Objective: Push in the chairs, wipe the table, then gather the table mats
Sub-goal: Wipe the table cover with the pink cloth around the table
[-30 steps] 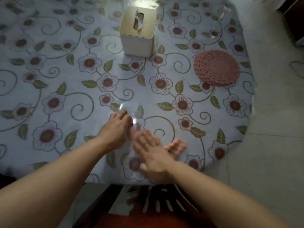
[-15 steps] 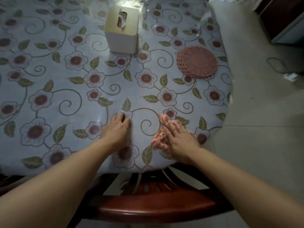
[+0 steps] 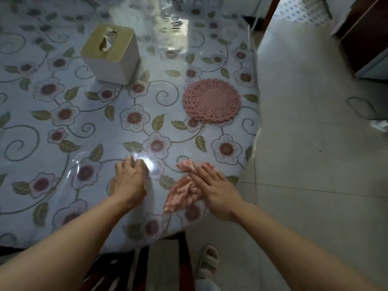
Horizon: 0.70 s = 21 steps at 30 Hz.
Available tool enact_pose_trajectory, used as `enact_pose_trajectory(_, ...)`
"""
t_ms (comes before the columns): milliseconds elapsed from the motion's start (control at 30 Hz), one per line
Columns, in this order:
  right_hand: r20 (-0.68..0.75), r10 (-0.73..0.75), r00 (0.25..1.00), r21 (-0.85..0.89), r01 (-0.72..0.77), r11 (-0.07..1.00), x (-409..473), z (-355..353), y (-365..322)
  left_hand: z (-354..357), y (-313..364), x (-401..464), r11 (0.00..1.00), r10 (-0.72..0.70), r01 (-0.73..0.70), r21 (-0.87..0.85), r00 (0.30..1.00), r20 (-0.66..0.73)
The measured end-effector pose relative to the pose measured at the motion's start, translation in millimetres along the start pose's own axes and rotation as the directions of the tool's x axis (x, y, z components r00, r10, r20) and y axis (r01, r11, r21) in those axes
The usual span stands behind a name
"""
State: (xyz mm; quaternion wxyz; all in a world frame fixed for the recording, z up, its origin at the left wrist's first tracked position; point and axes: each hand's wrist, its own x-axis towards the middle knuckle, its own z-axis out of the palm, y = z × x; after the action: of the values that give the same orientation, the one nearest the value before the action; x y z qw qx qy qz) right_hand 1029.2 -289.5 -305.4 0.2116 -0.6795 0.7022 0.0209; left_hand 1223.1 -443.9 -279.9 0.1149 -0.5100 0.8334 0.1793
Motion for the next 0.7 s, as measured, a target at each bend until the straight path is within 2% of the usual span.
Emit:
enact_pose_trajectory(67, -0.067, 0.14, 0.988, 0.007, -0.14, 0.99, 0.9, -13.0, 51.7, 3.7, 24.5, 3.6, 1.0, -0.002, 0.002, -0.016, 1.0, 0.003)
enact_pose_trajectory(133, 0.016, 0.263, 0.965, 0.007, -0.263, 0.965, 8.5, -28.9, 92.3, 6.2, 44.7, 4.9, 1.0, -0.007, 0.007, -0.016, 1.0, 0.022)
enact_pose_trajectory(267, 0.036, 0.416, 0.909, 0.073, -0.417, 0.906, 40.3, -53.6, 92.8, 4.4, 60.9, 6.3, 0.993, -0.109, 0.112, -0.048, 0.992, 0.055)
enact_pose_trajectory(333, 0.038, 0.363, 0.931, 0.11, -0.365, 0.924, 55.1, -52.6, 63.1, 2.7, 58.5, 6.1, 0.99, -0.13, 0.134, -0.05, 0.989, 0.076)
enact_pose_trajectory(433, 0.025, 0.053, 0.998, 0.144, -0.056, 0.988, 69.3, -41.9, 7.4, -6.3, 55.8, 6.1, 0.984, -0.142, 0.149, -0.097, 0.987, 0.073)
enact_pose_trajectory(533, 0.074, -0.198, 0.977, 0.223, 0.178, 0.958, 74.8, -40.6, -33.7, -21.3, 55.0, 7.2, 0.977, -0.136, 0.148, -0.155, 0.987, 0.085)
enact_pose_trajectory(600, 0.07, -0.195, 0.978, 0.306, 0.166, 0.938, 77.1, -56.3, -41.6, -30.4, 54.3, 11.2, 0.977, -0.128, 0.138, -0.163, 0.989, 0.068)
enact_pose_trajectory(700, 0.01, -0.064, 0.998, 0.299, 0.058, 0.952, 78.5, -95.7, -36.6, -45.5, 51.2, 16.7, 0.977, -0.097, 0.105, -0.186, 0.994, 0.053)
